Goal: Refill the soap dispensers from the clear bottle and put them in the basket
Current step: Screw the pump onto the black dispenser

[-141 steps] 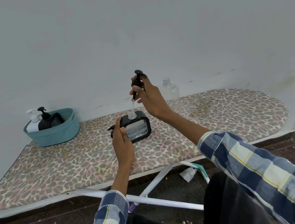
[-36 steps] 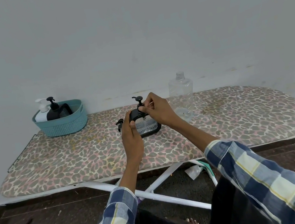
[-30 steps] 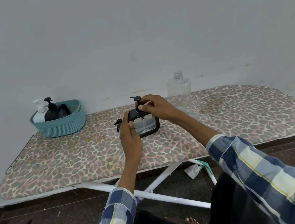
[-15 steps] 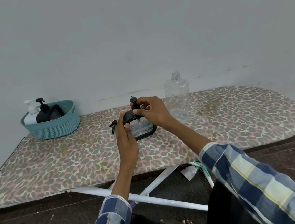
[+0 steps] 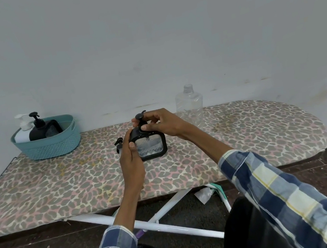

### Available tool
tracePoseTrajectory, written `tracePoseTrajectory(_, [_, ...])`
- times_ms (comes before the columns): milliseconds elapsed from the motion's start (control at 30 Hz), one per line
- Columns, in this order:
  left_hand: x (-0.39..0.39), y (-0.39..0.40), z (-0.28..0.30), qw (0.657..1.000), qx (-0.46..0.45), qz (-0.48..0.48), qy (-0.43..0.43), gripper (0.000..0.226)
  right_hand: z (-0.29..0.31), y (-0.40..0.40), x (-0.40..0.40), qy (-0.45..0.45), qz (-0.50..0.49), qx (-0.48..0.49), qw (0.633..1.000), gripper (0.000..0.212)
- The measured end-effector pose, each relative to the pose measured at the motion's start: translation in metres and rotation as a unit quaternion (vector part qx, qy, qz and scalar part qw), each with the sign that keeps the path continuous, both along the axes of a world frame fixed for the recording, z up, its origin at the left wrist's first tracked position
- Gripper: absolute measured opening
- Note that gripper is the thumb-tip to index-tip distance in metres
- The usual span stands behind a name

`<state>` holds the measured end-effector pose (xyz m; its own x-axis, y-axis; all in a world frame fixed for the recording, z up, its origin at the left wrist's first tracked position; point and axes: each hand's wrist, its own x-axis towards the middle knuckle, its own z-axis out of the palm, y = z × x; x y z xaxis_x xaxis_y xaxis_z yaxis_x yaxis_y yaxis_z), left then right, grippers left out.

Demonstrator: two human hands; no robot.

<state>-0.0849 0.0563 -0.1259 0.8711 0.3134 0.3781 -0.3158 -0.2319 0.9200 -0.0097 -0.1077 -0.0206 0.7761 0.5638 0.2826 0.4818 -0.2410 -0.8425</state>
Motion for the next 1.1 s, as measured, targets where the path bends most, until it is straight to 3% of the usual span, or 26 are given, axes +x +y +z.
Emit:
tracePoseTrajectory(367, [-0.006, -0.009, 0.013, 0.998, 0.067, -0.007, 0.009, 0.051, -0.013, 0.004, 0.002, 0.011, -0.072, 0.068, 0.995, 0.028])
tracePoseTrajectory(533, [-0.009, -0.012, 0.015, 0.996, 0.080, -0.007, 0.024, 0.071, -0.018, 0.010, -0.003, -0.001, -0.112, 0.074, 0.991, 0.027])
tracePoseTrajectory(633, [-0.004, -0.012, 0.010, 0.996, 0.082, 0.020, 0.030, 0.077, -0.013, 0.017, -0.011, -0.023, -0.186, 0.033, 0.982, 0.027])
tracePoseTrajectory(733, [-0.001, -0.015, 0.009, 0.994, 0.086, 0.049, 0.035, 0.076, -0.013, 0.037, -0.027, -0.102, -0.317, -0.051, 0.942, 0.024])
tracePoseTrajectory(800, [-0.004, -0.013, 0.013, 0.996, 0.069, 0.042, 0.034, 0.074, -0.017, 0.049, -0.039, -0.139, -0.340, -0.058, 0.928, 0.027])
tracePoseTrajectory(933, [-0.013, -0.011, 0.019, 0.997, 0.064, 0.023, 0.042, 0.072, -0.007, 0.035, -0.038, -0.088, -0.278, -0.014, 0.957, 0.036])
tracePoseTrajectory(1100, [-0.014, -0.011, 0.018, 0.997, 0.069, 0.009, 0.040, 0.074, -0.002, 0.003, -0.014, 0.024, -0.058, 0.018, 0.998, 0.035])
